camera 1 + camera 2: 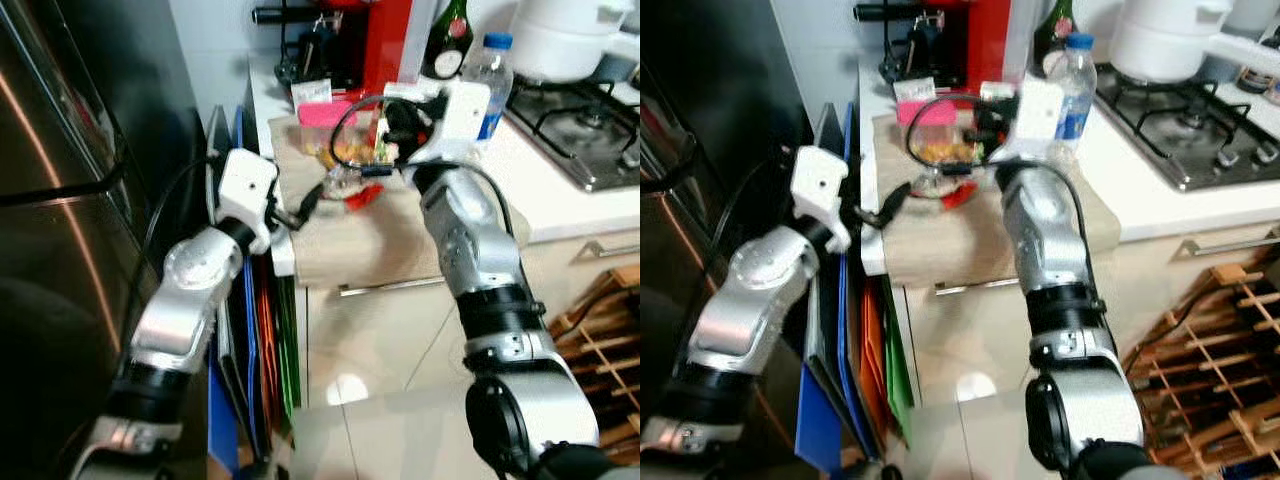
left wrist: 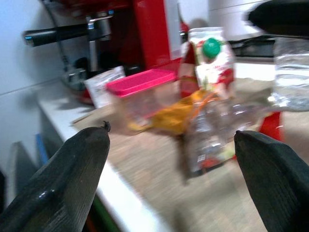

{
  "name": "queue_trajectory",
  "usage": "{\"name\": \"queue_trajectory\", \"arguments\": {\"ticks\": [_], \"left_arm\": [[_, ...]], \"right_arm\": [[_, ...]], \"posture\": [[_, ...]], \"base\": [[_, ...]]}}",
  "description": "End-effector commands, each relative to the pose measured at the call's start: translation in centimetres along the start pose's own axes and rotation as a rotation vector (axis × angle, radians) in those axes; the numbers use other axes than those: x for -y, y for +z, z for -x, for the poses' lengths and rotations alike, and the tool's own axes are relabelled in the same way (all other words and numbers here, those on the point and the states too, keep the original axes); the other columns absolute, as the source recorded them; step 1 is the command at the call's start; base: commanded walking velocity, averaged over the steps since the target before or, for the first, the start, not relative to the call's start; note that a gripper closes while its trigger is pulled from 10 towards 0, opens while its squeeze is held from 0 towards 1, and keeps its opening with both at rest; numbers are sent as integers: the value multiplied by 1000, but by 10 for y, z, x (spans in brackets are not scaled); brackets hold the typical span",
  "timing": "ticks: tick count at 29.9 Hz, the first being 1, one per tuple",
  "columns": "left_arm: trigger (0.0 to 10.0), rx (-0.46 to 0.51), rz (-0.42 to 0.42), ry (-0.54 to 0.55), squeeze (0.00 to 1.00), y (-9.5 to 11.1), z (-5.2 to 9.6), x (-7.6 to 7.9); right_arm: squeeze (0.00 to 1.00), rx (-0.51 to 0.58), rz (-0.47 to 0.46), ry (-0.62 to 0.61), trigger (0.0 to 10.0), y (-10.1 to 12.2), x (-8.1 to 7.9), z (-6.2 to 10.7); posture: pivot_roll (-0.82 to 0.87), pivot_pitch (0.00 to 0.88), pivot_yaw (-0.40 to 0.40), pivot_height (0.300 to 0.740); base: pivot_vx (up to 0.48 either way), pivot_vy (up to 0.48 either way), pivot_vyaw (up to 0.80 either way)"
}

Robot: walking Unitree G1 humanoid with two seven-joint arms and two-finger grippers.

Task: Restocking fridge

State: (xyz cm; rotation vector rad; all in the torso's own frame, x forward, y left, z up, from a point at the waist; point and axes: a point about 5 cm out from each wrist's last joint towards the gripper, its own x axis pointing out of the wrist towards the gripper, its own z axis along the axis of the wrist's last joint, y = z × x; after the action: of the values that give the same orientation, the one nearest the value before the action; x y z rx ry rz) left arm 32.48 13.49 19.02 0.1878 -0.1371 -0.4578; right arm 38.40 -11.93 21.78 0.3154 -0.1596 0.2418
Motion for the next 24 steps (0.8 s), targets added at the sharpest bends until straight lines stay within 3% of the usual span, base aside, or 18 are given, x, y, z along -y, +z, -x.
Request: {"name": "queue_trajectory", "arguments": {"ticks": [1,4,9,14,17,19,21,22,24], "left_arm": [[10000,-16,34,30,0,-6,5,-9],[10000,-24,121,92,0,-12,7,-17],[10000,-33,196,106,0,-18,2,-18],[10000,-38,192,94,0,-17,-6,-23],[10000,-35,162,2,0,-17,2,-10],[10000,26,43,-136,0,-12,13,10],[10000,56,56,-237,0,-8,24,33],[10000,56,56,-237,0,-8,24,33],[10000,38,77,-276,0,-10,30,49]], "right_arm": [[1000,79,10,-7,10000,17,1,1],[1000,103,129,-13,10000,14,7,19],[1000,45,109,-29,10000,-5,11,32],[1000,14,94,-40,10000,-15,7,45],[1000,-4,-26,-47,10000,-18,4,47],[1000,-11,-91,-43,10000,-19,1,43],[1000,-13,-114,-41,10000,-18,0,41],[1000,-13,-114,-41,10000,-18,0,41],[1000,-22,-112,-42,10000,-18,-2,39]], "posture": [[71,0,-10,740],[61,0,-14,740],[38,0,-5,740],[-24,0,37,740],[-21,0,47,740],[-10,0,43,740],[13,0,37,740],[13,0,37,740],[37,0,22,740]], "base": [[0,0,0],[0,0,0],[0,0,0],[0,0,0],[0,0,0],[0,0,0],[0,0,0],[0,0,0],[0,0,0]]}}
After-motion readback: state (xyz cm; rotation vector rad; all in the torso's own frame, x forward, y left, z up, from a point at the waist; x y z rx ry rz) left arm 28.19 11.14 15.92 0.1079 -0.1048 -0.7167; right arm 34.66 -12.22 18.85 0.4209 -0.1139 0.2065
